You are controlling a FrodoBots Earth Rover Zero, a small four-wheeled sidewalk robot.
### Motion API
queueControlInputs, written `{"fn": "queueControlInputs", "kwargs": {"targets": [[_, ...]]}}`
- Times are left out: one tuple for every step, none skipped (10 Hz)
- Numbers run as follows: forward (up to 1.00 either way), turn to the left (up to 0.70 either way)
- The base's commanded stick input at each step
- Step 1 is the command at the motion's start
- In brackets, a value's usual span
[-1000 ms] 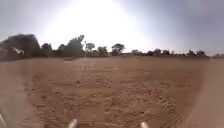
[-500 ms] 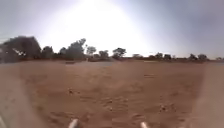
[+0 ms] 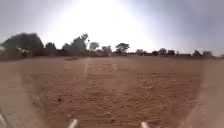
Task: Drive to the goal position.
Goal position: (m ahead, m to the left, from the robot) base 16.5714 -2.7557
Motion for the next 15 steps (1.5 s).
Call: {"fn": "queueControlInputs", "kwargs": {"targets": [[1.00, 0.00], [1.00, 0.00], [1.00, 0.00], [1.00, 0.00], [1.00, 0.00], [1.00, 0.00], [1.00, 0.00], [1.00, -0.04], [1.00, -0.04], [1.00, -0.03], [1.00, -0.01], [1.00, 0.00], [1.00, 0.00], [1.00, 0.00], [1.00, 0.00]]}}
